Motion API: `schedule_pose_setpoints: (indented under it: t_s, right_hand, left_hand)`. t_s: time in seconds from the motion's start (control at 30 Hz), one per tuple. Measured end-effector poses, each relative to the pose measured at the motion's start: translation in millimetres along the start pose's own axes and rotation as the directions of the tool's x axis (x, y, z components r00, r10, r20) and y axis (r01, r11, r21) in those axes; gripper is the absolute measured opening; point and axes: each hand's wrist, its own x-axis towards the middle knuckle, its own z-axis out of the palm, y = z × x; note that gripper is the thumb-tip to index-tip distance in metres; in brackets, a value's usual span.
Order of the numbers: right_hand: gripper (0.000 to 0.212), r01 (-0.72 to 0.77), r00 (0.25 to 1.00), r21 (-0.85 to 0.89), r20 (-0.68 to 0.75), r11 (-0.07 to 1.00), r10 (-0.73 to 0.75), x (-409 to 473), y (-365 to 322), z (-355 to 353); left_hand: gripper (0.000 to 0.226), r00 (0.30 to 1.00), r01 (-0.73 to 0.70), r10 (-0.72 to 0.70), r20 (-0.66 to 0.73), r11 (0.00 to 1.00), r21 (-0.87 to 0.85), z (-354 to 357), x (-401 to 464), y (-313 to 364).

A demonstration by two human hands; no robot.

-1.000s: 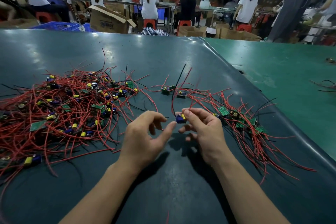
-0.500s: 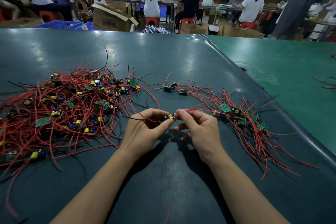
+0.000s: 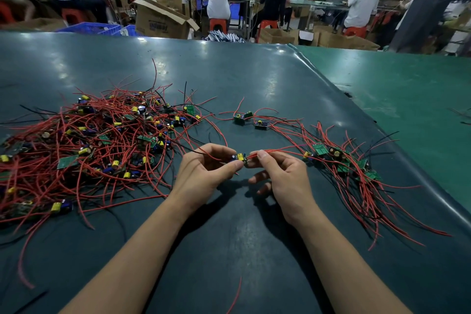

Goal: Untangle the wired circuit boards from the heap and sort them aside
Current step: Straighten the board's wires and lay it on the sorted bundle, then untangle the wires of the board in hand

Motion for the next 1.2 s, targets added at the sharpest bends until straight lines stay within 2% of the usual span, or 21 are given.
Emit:
schedule_pose_setpoints:
  t_s: [0.2, 0.3, 0.5, 0.7, 1.0, 1.2]
  right_hand:
    - [0.016, 0.034, 0.999, -0.024, -0.011, 0.999, -0.035, -0.7, 1.1, -2.3]
    - [0.019, 0.025, 0.999, 0.007, -0.039, 1.000, -0.025, -0.5, 1.5, -2.9]
    - [0.021, 0.066, 0.972, 0.064, -0.229, 0.996, -0.049, 6.2, -1.4, -12.8]
    - [0.020, 0.035, 0.924, 0.265, -0.375, 0.963, 0.070, 12.4, -7.4, -25.8]
    - [0.022, 0.012, 0.920, 0.423, -0.359, 0.906, 0.155, 15.2, -8.9, -25.4]
    - [0.024, -0.003, 0.926, 0.369, -0.350, 0.929, 0.142, 14.4, -6.1, -26.2]
  left_hand:
    - [0.019, 0.999, -0.020, 0.019, 0.032, 0.998, 0.056, 2.8, -4.2, 3.5]
    - [0.014, 1.000, 0.002, -0.002, 0.016, 1.000, 0.020, 3.5, -4.7, 4.6]
    - [0.012, 0.999, -0.015, 0.016, -0.042, 1.000, 0.023, 2.4, -5.4, 6.8]
    - [0.013, 0.993, 0.006, -0.017, -0.115, 0.995, -0.098, 2.5, -5.8, 8.4]
    - [0.013, 0.996, 0.011, -0.023, -0.086, 0.991, -0.135, 1.4, -6.8, 9.5]
    - [0.009, 0.993, 0.030, -0.046, -0.108, 0.989, -0.143, 1.5, -3.3, 9.2]
